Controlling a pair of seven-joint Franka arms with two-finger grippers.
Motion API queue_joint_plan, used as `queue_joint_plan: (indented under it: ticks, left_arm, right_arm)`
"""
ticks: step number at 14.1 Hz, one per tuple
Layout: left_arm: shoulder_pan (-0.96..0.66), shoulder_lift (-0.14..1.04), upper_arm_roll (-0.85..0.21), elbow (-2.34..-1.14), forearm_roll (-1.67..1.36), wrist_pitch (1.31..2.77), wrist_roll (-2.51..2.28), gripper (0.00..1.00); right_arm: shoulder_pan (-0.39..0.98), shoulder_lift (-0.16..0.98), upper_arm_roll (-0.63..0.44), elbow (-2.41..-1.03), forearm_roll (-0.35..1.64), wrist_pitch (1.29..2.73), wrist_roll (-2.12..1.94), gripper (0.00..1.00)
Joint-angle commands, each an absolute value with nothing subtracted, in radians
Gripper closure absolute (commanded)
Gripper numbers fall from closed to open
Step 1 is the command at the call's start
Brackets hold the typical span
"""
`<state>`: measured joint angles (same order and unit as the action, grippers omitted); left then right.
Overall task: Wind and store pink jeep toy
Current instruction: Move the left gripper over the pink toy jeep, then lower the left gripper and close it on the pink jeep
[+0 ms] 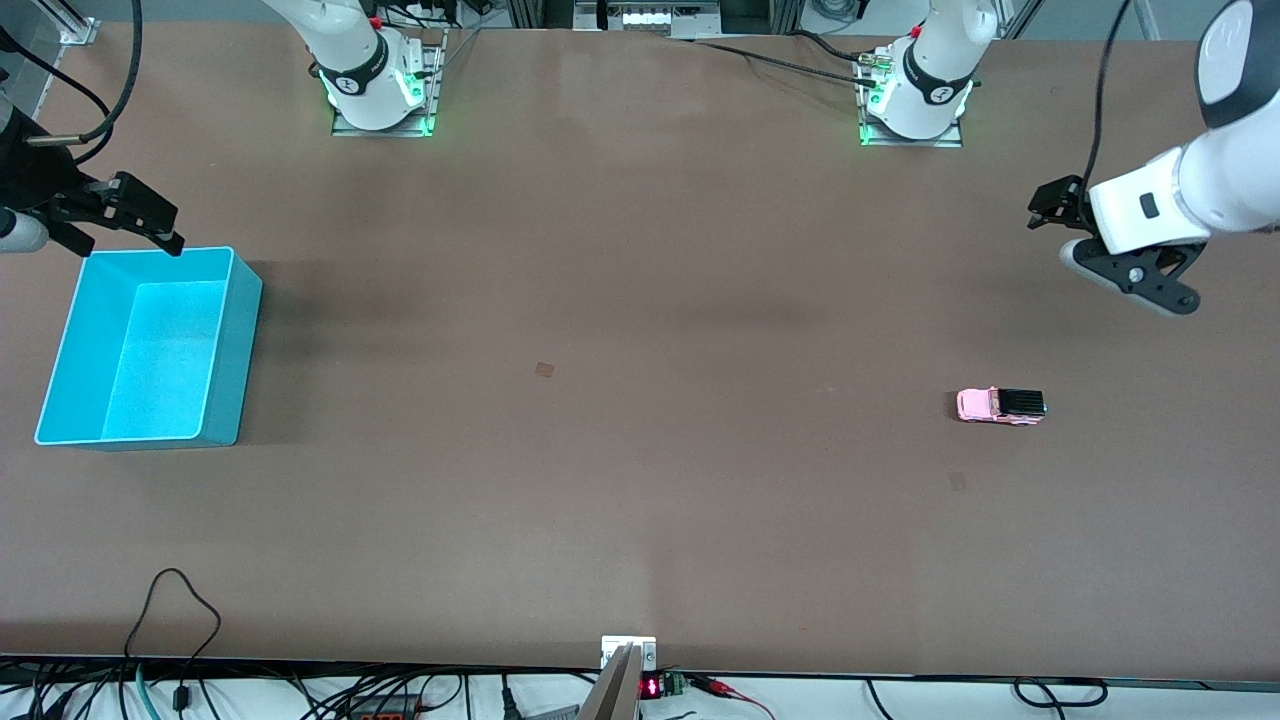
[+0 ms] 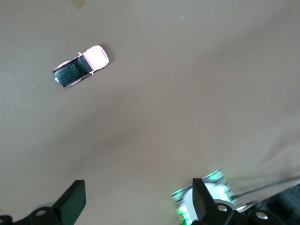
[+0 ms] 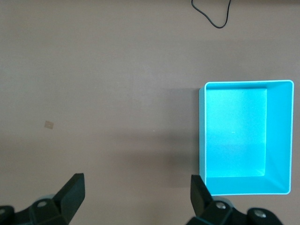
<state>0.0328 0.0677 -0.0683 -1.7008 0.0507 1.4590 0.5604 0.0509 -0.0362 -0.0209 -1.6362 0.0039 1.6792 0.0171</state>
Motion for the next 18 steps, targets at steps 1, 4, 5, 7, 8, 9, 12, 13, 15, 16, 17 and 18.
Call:
queue_joint_plan:
  ticks: [1, 4, 5, 7, 8, 9, 12, 13, 15, 16, 17, 18]
  left_arm:
    - [0.035, 0.119, -0.075, -1.696, 0.104, 1.491, 0.737, 0.00]
    - [0.061, 0.219, -0.074, -1.701, 0.110, 1.645, 0.998, 0.00]
    - [0.087, 0.260, -0.074, -1.701, 0.112, 1.714, 1.093, 0.00]
    - [0.116, 0.343, -0.074, -1.701, 0.117, 1.843, 1.283, 0.00]
    - [0.135, 0.374, -0.074, -1.703, 0.117, 1.897, 1.352, 0.00]
    - [0.143, 0.403, -0.072, -1.710, 0.117, 1.958, 1.426, 0.00]
    - [0.166, 0.443, -0.071, -1.790, 0.143, 2.162, 1.541, 0.00]
    - [0.169, 0.454, -0.071, -1.822, 0.144, 2.221, 1.546, 0.00]
    - [0.176, 0.469, -0.071, -1.870, 0.144, 2.304, 1.574, 0.00]
    - [0.179, 0.471, -0.071, -1.888, 0.144, 2.327, 1.581, 0.00]
    - [0.181, 0.480, -0.071, -1.905, 0.144, 2.348, 1.582, 0.00]
    - [0.183, 0.486, -0.071, -1.917, 0.144, 2.367, 1.582, 0.00]
  right_arm:
    - [0.034, -0.048, -0.006, -1.649, -0.002, 1.686, 0.015, 0.00]
    - [0.034, -0.048, -0.006, -1.649, -0.002, 1.686, 0.015, 0.00]
    - [0.034, -0.048, -0.006, -1.649, -0.002, 1.686, 0.015, 0.00]
    - [0.034, -0.048, -0.006, -1.649, -0.002, 1.686, 0.017, 0.00]
    - [0.034, -0.048, -0.006, -1.649, -0.002, 1.686, 0.015, 0.00]
    - [0.034, -0.048, -0.006, -1.649, -0.002, 1.686, 0.015, 0.00]
    - [0.032, -0.048, -0.006, -1.649, -0.002, 1.684, 0.015, 0.00]
    - [0.032, -0.048, -0.006, -1.649, -0.002, 1.686, 0.015, 0.00]
    - [0.032, -0.048, -0.006, -1.648, 0.000, 1.686, 0.014, 0.00]
    - [0.032, -0.048, -0.006, -1.649, 0.000, 1.686, 0.014, 0.00]
    - [0.032, -0.049, -0.006, -1.649, 0.000, 1.684, 0.014, 0.00]
    - [0.032, -0.048, -0.006, -1.648, 0.000, 1.684, 0.014, 0.00]
